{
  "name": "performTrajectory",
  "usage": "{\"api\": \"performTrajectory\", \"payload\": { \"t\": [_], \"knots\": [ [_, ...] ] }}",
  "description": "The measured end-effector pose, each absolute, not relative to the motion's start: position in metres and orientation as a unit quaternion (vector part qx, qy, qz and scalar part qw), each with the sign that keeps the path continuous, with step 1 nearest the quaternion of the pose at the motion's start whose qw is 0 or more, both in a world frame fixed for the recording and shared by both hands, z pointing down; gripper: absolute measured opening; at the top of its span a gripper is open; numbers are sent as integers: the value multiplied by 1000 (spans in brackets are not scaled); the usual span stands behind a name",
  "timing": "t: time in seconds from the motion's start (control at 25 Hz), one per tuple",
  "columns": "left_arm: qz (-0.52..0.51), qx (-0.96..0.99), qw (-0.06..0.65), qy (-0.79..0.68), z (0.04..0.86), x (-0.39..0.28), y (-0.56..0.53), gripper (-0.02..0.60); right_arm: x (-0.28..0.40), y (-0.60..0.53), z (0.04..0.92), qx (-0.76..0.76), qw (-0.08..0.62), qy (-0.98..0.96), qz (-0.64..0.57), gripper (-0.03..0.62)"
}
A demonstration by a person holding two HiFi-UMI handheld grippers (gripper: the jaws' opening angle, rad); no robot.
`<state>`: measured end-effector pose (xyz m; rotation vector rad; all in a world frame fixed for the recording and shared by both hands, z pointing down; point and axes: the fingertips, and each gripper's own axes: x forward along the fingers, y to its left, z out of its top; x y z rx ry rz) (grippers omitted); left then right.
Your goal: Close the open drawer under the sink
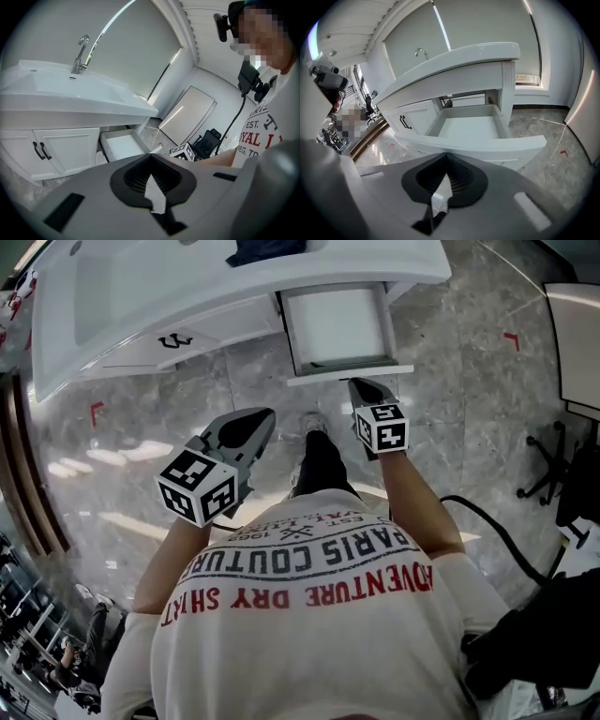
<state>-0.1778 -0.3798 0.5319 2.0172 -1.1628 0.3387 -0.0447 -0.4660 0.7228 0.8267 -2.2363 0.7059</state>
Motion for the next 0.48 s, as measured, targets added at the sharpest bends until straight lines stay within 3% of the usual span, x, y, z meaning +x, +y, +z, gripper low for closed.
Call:
{"api": "performTrajectory", "payload": {
  "t": [0.48],
  "knots": [
    [142, 781, 398, -460, 546, -188, -378, 0, -47, -470, 727, 310, 323, -852, 273, 2]
  ]
}}
